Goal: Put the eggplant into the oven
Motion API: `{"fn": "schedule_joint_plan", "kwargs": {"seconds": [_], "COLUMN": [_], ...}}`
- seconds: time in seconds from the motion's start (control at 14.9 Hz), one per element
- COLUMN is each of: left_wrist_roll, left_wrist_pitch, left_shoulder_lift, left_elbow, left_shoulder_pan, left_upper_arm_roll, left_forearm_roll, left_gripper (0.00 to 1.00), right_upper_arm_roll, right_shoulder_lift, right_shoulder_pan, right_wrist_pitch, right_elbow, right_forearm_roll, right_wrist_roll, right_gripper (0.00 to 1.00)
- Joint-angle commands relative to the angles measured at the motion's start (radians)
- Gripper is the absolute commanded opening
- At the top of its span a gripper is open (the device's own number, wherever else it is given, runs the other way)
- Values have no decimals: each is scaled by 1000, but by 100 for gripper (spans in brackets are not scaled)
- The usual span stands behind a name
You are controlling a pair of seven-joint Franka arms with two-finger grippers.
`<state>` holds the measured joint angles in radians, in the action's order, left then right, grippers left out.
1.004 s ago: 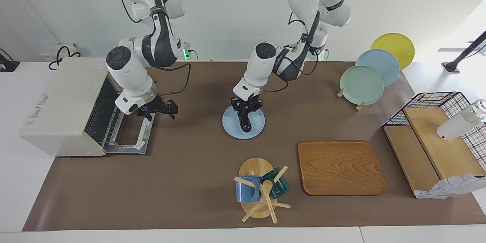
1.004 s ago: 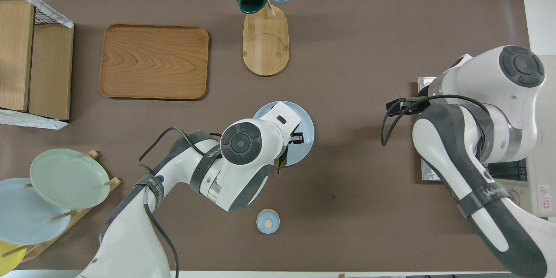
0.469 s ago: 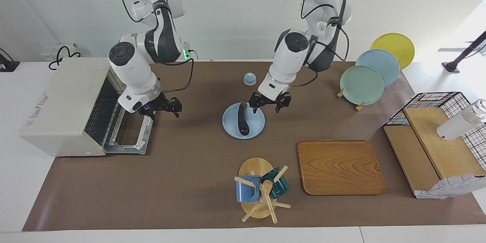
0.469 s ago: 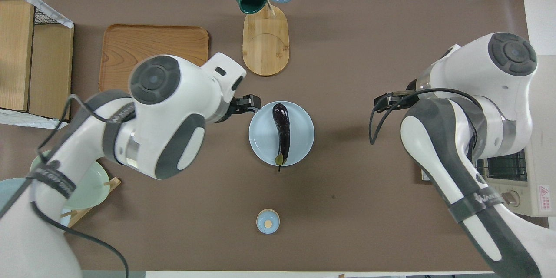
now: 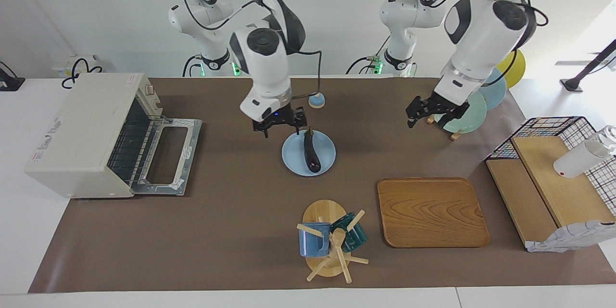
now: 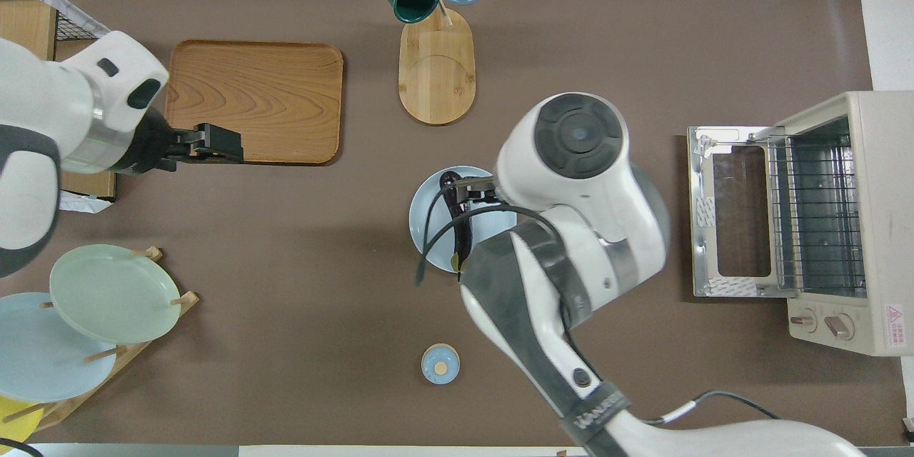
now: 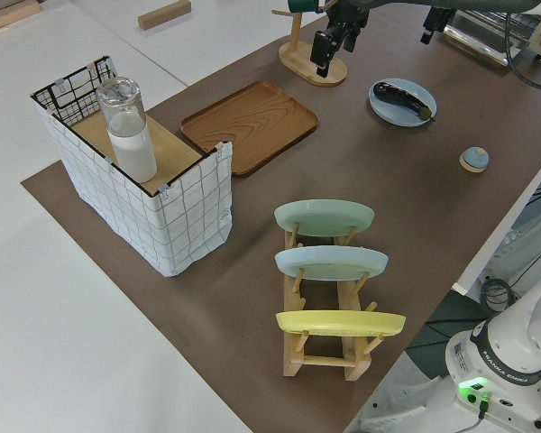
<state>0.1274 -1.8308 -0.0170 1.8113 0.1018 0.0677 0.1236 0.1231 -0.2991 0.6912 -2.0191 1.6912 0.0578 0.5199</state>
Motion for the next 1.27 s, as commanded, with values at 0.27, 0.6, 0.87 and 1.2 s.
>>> {"fn": "schedule_joint_plan", "kwargs": {"seconds": [0.27,0.6,0.87,1.2], "left_wrist_roll": [-12,-18,-20,-20], "left_wrist_pitch": [238,203,203,242], "left_shoulder_lift": [-98,-55,14,2], "left_elbow": [-39,-101,-155,-115], "left_shoulder_pan": [-10,1,-2,6], "left_upper_arm_roll": [14,-8,-8,-8], "left_forearm_roll": [-122,-114,-113,-113], "left_gripper": [100,100,100,100], "right_upper_arm_roll": [6,6,6,9], "right_shoulder_lift": [-256,-272,-259,-259], "right_shoulder_pan": [168,183,189,202], "right_wrist_pitch": [-136,-216,-217,-166], "right_elbow": [-153,-78,-42,-59], "right_forearm_roll": [-24,-49,-65,-90], "right_wrist_roll": [144,149,152,152], "right_gripper": [100,58,28,0]}}
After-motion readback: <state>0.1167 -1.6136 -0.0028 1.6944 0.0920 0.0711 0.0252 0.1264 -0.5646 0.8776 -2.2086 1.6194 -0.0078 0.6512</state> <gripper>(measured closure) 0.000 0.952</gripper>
